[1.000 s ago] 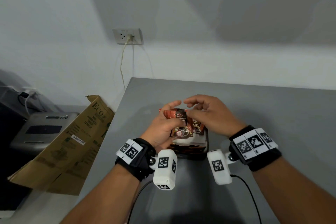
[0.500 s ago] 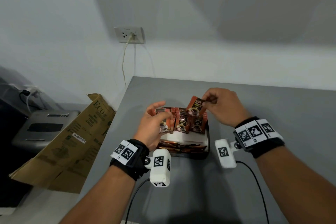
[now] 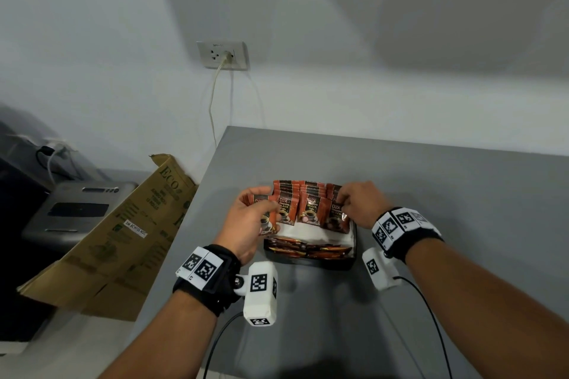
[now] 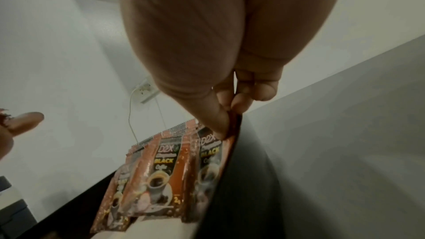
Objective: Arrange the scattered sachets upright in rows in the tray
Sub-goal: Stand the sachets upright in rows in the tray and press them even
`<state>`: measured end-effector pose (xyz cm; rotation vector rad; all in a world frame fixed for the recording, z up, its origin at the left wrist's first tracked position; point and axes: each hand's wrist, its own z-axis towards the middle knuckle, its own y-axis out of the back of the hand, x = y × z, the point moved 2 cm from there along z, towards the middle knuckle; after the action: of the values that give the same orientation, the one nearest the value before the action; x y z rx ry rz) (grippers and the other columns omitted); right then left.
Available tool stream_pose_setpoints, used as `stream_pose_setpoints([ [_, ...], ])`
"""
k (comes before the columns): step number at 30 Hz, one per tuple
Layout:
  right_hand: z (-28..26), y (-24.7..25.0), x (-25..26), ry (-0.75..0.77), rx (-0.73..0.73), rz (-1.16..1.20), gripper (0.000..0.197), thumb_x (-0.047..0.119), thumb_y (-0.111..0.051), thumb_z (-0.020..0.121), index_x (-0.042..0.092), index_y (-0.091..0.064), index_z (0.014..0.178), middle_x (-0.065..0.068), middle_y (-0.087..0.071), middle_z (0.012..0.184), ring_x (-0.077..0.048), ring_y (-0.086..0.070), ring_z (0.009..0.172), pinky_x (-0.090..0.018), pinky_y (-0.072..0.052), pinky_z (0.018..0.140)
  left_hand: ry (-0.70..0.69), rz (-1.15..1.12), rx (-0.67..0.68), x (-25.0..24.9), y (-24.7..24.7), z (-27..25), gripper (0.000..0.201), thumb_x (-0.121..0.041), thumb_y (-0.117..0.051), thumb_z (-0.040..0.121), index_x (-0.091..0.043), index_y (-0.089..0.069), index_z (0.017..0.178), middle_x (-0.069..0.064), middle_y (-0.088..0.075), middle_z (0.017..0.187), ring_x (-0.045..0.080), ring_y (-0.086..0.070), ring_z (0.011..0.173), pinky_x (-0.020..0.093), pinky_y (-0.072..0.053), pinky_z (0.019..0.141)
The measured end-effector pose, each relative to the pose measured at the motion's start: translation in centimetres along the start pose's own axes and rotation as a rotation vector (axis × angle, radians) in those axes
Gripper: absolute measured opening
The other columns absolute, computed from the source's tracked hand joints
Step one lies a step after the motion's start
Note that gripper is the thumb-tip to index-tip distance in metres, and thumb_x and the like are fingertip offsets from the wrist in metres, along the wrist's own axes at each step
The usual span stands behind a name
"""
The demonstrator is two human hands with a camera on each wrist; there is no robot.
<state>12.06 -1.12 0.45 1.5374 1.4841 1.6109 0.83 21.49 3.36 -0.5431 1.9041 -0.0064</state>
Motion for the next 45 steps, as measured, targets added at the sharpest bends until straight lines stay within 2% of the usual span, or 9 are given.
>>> stream_pose_setpoints([
  [6,0.1,-0.6,-0.5,0.009,-0.043,-0.029,0.024,0.003,-0.058,0.089,0.016,-0.076,0.099,-0.006,-0.070,0.103,-0.021,-0.065,0.089,-0.038,-0.057,0.084,0.000,0.010,-0.001,0.1,0.4,0.1,0.025,0.008,-0.059,0.089,-0.010,-0.062,0.106,0.007,-0.073,0.079,0.022,-0.067,0.070,0.037,-0.053,0.066],
  [13,-0.2,-1.2,-0.7,0.011,-0.083,-0.011,0.019,0.011,-0.061,0.091,0.016,-0.071,0.107,-0.005,-0.064,0.108,-0.021,-0.060,0.096,-0.038,-0.054,0.089,0.044,-0.048,0.035,0.3,-0.6,0.2,0.041,0.019,-0.047,0.080,0.000,-0.059,0.114,0.018,-0.069,0.089,0.028,-0.066,0.067,0.033,-0.054,0.055],
  [17,-0.7,-0.6,-0.8,0.056,-0.184,0.034,0.020,0.011,-0.067,0.087,0.015,-0.071,0.107,-0.001,-0.061,0.102,-0.021,-0.057,0.102,-0.030,-0.045,0.090,0.033,-0.024,0.062,0.5,-1.0,0.5,0.044,0.022,-0.043,0.079,0.000,-0.056,0.115,0.020,-0.069,0.091,0.029,-0.065,0.065,0.034,-0.055,0.058],
  [20,-1.7,1.3,0.8,0.101,-0.252,0.164,0.015,0.019,-0.070,0.087,0.020,-0.072,0.101,0.009,-0.059,0.090,-0.010,-0.057,0.086,-0.021,-0.044,0.078,0.005,0.074,0.120,0.6,-1.7,0.6,0.048,0.025,-0.051,0.080,-0.005,-0.055,0.117,0.017,-0.071,0.092,0.027,-0.069,0.069,0.040,-0.055,0.067],
  [24,-3.6,3.1,5.1,0.216,-0.065,0.526,0.026,0.018,-0.076,0.082,0.026,-0.074,0.107,0.012,-0.071,0.093,-0.002,-0.066,0.083,-0.013,-0.052,0.075,-0.068,0.151,0.240,0.6,-3.7,1.0,0.064,0.020,-0.070,0.064,-0.006,-0.056,0.120,0.018,-0.071,0.101,0.026,-0.069,0.084,0.040,-0.057,0.077],
  [27,-3.8,3.8,6.0,0.245,-0.060,0.488,0.020,0.018,-0.079,0.081,0.028,-0.076,0.098,0.011,-0.074,0.089,-0.002,-0.068,0.083,-0.016,-0.053,0.079,-0.081,0.188,0.278,0.5,-5.0,1.1,0.065,0.019,-0.076,0.064,-0.005,-0.055,0.121,0.018,-0.068,0.102,0.026,-0.068,0.081,0.036,-0.059,0.068],
  [32,-2.6,4.8,3.3,0.123,-0.082,0.422,0.016,0.014,-0.077,0.084,0.029,-0.072,0.082,0.011,-0.074,0.075,0.004,-0.067,0.070,-0.010,-0.046,0.069,-0.081,0.159,0.047,-0.1,-4.5,1.4,0.036,0.014,-0.062,0.085,-0.004,-0.051,0.115,0.016,-0.062,0.084,0.019,-0.053,0.048,0.030,-0.045,0.046],
  [36,-1.5,2.6,1.1,0.005,-0.022,0.249,0.014,0.013,-0.075,0.084,0.026,-0.071,0.084,0.009,-0.073,0.075,-0.002,-0.067,0.073,-0.019,-0.052,0.073,-0.051,0.135,0.031,-0.5,-3.2,1.3,0.034,0.015,-0.055,0.086,-0.006,-0.052,0.113,0.001,-0.065,0.060,0.020,-0.052,0.048,0.033,-0.044,0.054],
  [45,-0.2,-0.4,-0.1,-0.017,0.008,0.025,0.015,0.009,-0.069,0.085,0.024,-0.069,0.086,0.003,-0.068,0.093,-0.016,-0.065,0.087,-0.037,-0.058,0.082,0.026,0.145,0.027,0.4,-2.1,0.6,0.040,0.015,-0.052,0.083,-0.011,-0.057,0.112,0.010,-0.065,0.085,0.018,-0.057,0.062,0.034,-0.051,0.057],
])
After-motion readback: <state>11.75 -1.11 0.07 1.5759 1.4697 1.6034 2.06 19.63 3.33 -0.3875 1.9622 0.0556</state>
